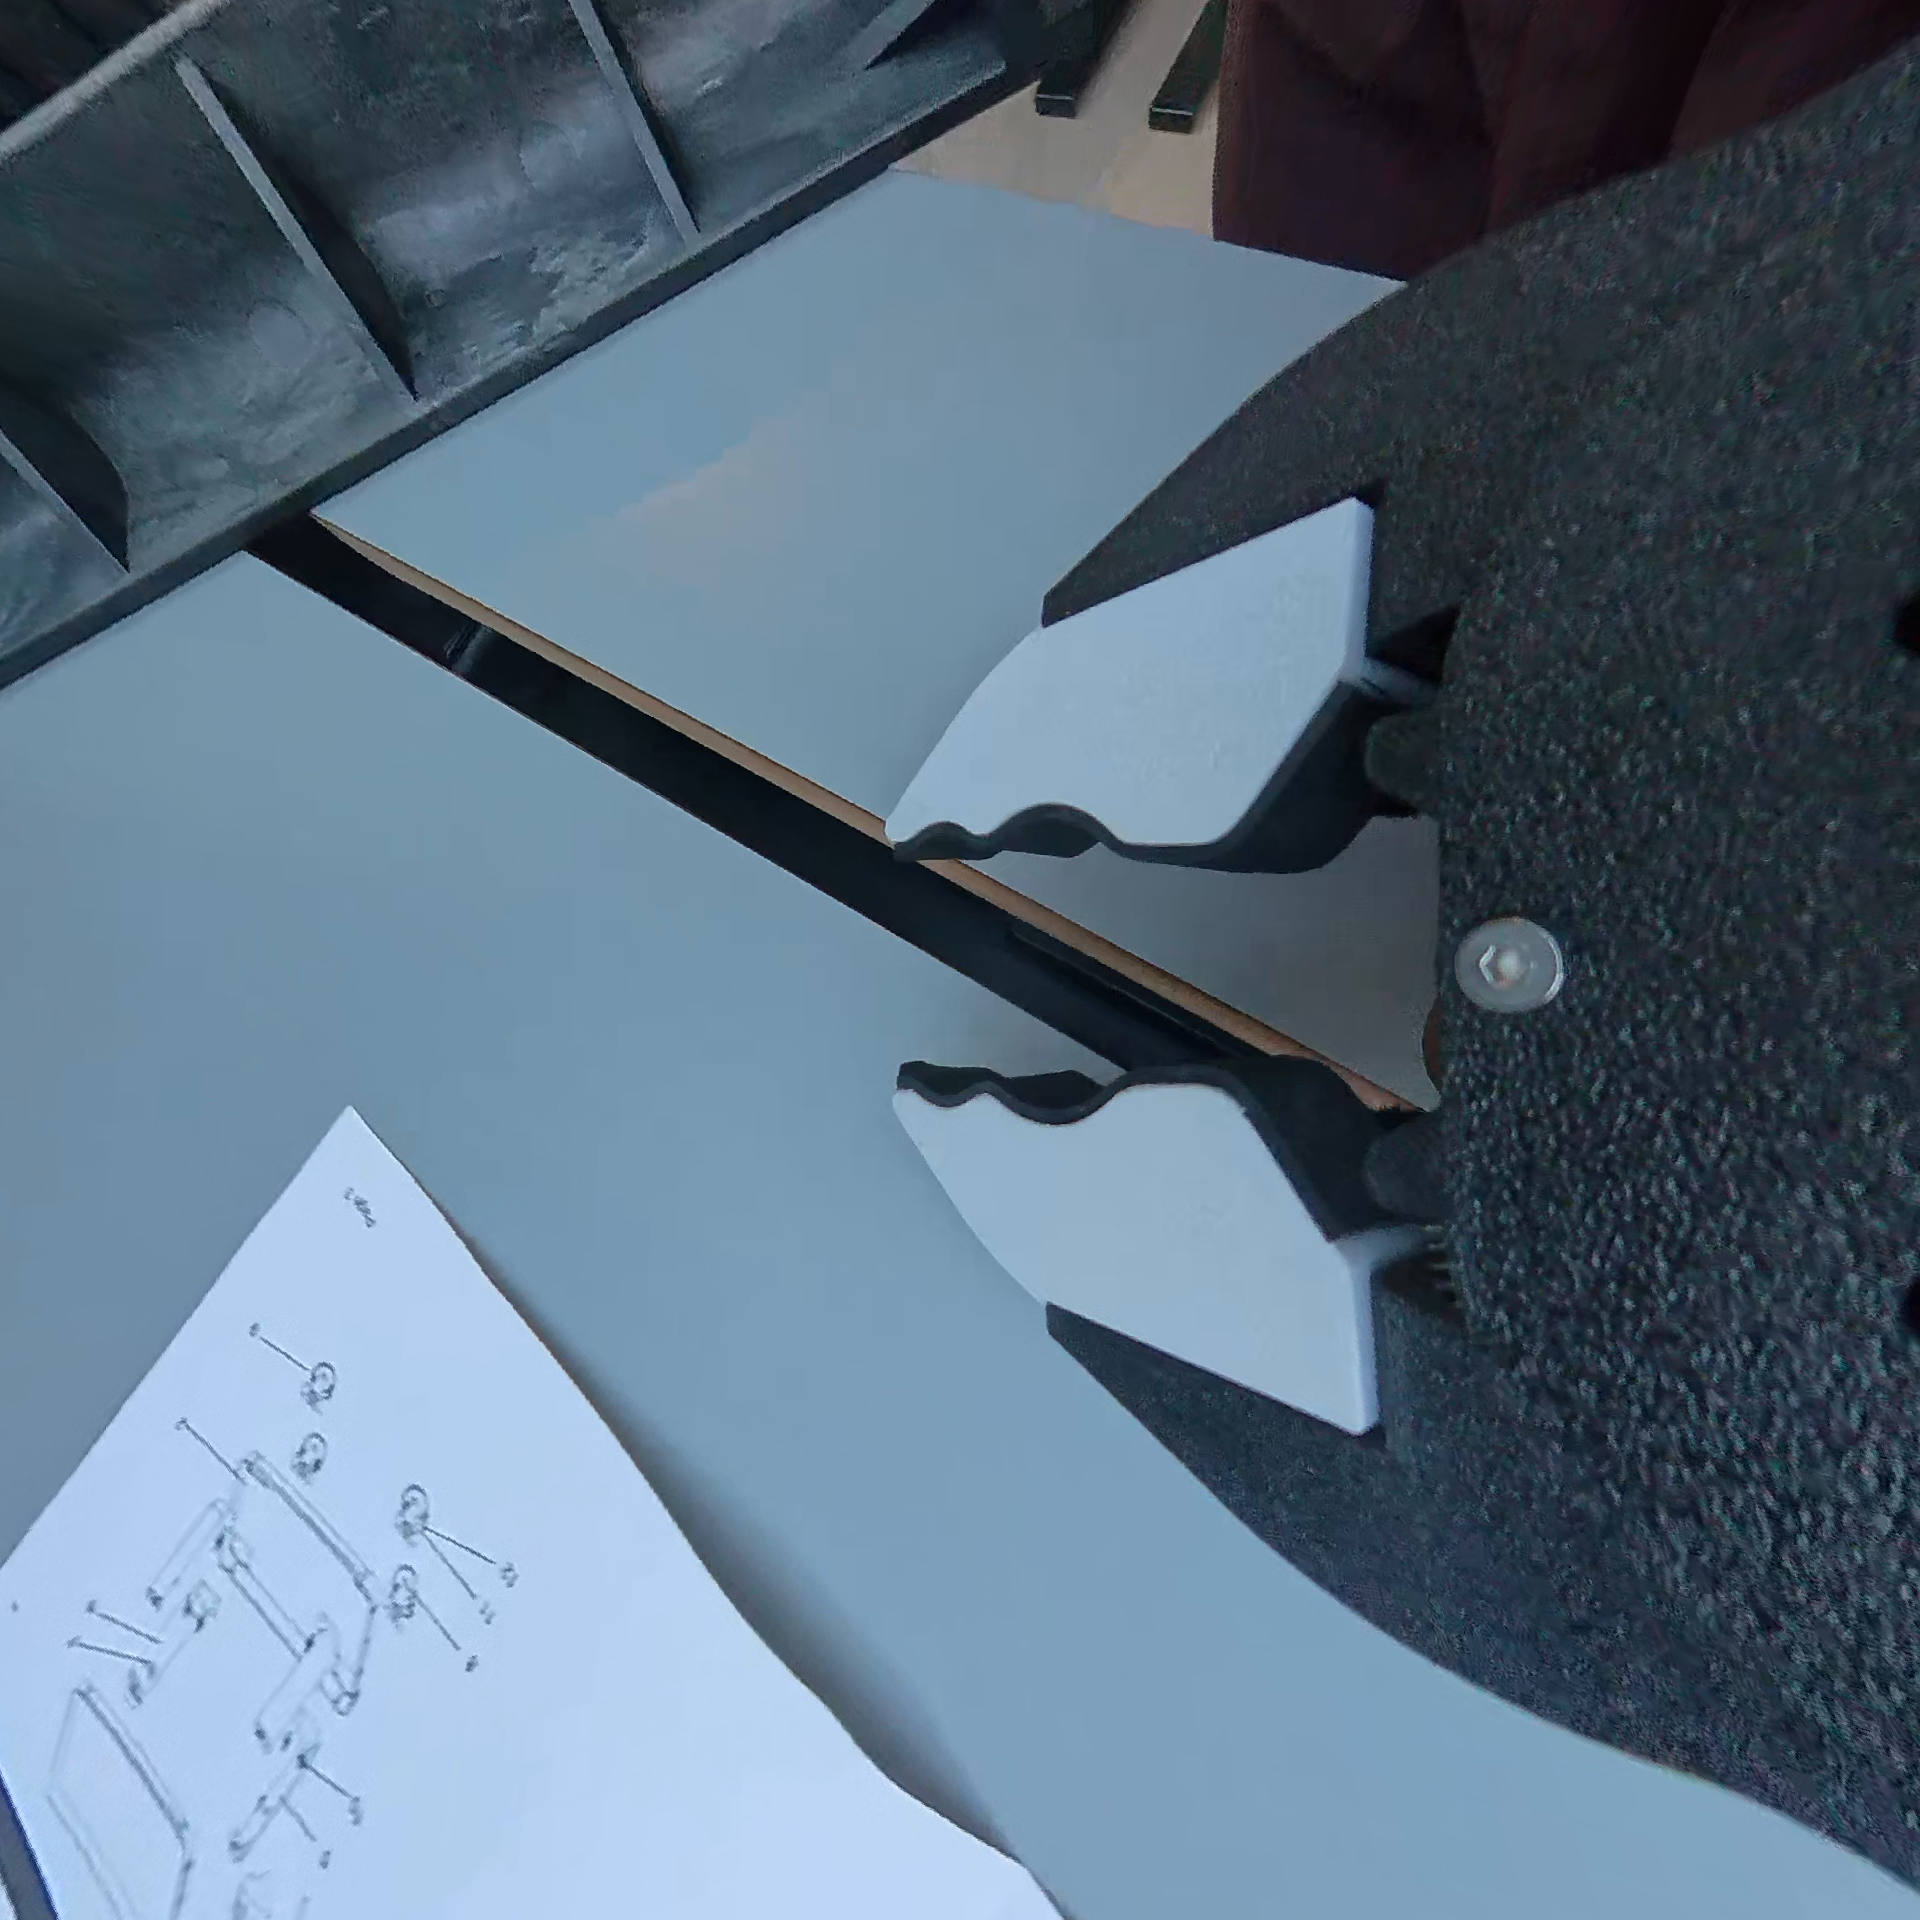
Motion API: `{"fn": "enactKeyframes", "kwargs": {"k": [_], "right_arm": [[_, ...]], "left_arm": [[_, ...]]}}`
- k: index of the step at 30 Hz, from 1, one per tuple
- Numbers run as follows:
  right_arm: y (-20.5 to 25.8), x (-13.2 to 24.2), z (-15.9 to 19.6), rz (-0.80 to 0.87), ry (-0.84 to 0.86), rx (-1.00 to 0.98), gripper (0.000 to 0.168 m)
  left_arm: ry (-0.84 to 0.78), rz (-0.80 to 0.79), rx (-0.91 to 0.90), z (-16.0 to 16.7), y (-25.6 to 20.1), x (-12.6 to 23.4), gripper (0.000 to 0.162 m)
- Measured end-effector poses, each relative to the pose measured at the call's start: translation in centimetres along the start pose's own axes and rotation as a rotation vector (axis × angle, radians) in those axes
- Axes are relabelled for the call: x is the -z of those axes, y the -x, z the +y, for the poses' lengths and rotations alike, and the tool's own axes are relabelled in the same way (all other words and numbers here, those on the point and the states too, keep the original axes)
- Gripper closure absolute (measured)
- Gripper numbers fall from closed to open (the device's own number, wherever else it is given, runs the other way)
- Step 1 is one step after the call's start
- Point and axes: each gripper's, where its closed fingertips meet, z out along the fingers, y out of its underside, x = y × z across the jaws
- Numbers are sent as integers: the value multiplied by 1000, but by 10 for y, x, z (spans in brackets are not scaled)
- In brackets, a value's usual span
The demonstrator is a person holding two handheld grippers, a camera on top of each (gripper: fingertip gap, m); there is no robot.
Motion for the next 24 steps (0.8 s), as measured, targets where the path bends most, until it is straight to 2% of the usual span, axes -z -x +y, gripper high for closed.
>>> {"fn": "enactKeyframes", "kwargs": {"k": [11, 15, 20, 24], "right_arm": [[18, -3, 12, -42, 29, -28, 163], [49, 0, 11, -111, -5, -179, 163], [154, 15, 24, -299, 49, -404, 163], [233, 21, 31, -433, 137, -521, 163]], "left_arm": [[-12, 35, -57, -18, -19, -6, 123], [-37, 40, -102, -34, -22, -7, 124], [-135, 7, -180, -96, -4, -7, 128], [-220, -24, -333, -183, 12, -20, 129]]}}
